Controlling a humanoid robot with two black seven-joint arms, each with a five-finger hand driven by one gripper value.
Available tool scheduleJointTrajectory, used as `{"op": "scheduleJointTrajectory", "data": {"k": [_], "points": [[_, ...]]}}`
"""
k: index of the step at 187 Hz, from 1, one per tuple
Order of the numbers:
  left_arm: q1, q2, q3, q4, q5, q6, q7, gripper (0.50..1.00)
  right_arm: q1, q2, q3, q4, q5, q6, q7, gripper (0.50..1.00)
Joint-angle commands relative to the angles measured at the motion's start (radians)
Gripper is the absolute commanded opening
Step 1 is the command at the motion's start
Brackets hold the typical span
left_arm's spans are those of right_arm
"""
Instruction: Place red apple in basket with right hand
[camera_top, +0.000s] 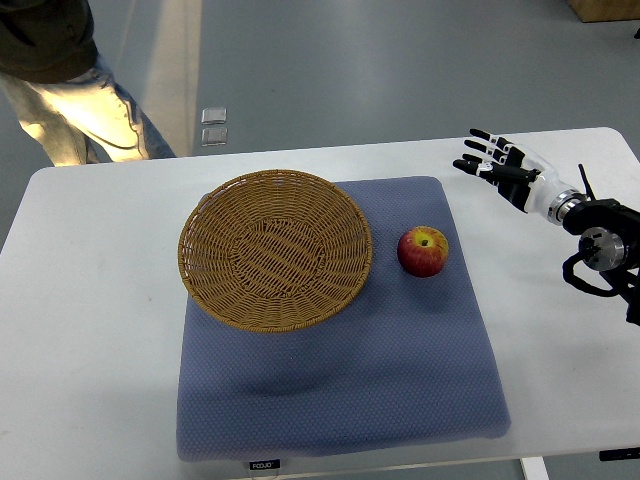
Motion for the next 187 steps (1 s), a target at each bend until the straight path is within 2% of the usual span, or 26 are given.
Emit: {"op": "scheduleJointTrajectory", "data": {"k": [1, 65, 121, 155, 166, 187], "points": [[0.0, 0.0, 0.0, 0.0, 0.0, 0.0, 0.0, 1.0, 0.002, 0.0, 0.0, 0.0, 0.0, 0.0, 0.0, 0.921], [0.0, 0.0, 0.0, 0.0, 0.0, 0.0, 0.0, 1.0, 0.004, 0.0, 0.001, 0.005, -0.075, 0.001, 0.0, 0.919], [0.0, 0.0, 0.0, 0.0, 0.0, 0.0, 0.0, 1.0, 0.01, -0.017, 0.003, 0.008, -0.19, 0.04, 0.006, 0.919], [0.0, 0.0, 0.0, 0.0, 0.0, 0.001, 0.0, 1.0, 0.047, -0.055, 0.001, 0.012, -0.34, 0.121, 0.026, 0.919], [0.0, 0.0, 0.0, 0.0, 0.0, 0.0, 0.0, 1.0, 0.048, -0.057, 0.001, 0.012, -0.351, 0.124, 0.028, 0.919], [0.0, 0.0, 0.001, 0.0, 0.0, 0.0, 0.0, 1.0, 0.076, -0.08, 0.001, 0.018, -0.523, 0.167, 0.044, 0.919]]}}
